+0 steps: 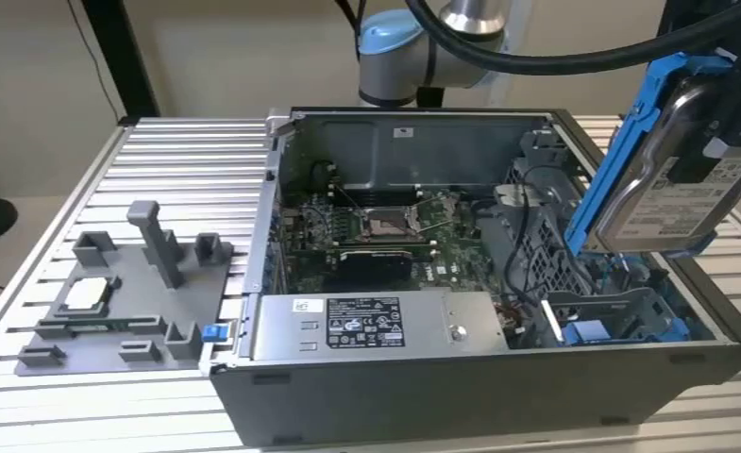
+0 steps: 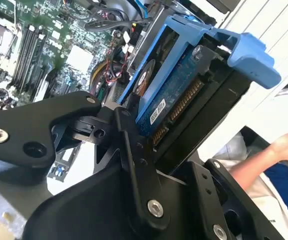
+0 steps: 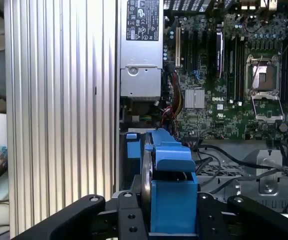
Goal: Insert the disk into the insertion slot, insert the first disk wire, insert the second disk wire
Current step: 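Insert the disk into the insertion slot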
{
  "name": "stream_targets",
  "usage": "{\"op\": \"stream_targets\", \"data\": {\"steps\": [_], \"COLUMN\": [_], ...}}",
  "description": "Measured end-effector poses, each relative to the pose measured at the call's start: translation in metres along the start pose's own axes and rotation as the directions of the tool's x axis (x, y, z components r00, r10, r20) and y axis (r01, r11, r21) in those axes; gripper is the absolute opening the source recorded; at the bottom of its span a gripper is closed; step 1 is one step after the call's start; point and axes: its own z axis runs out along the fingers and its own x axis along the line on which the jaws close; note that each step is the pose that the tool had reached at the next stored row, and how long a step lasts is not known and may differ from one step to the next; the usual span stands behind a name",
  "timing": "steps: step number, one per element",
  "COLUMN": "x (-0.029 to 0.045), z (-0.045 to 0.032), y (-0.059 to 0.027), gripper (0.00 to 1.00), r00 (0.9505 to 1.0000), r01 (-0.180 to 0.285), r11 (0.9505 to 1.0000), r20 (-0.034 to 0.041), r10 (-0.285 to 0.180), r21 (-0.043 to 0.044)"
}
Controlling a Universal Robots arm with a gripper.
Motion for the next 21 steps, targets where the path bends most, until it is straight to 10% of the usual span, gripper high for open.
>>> {"op": "stream_targets", "data": {"steps": [8,21], "x": [0.0153,0.0177], "z": [0.0047,0.0122], "y": [-0.0041,-0.0084], "gripper": [0.0,0.0], "r00": [1.0,1.0], "r01": [0.0,0.0], "r11": [1.0,1.0], "r20": [0.0026,0.0029], "r10": [0.0,0.0], "r21": [-0.0002,-0.0003]}}
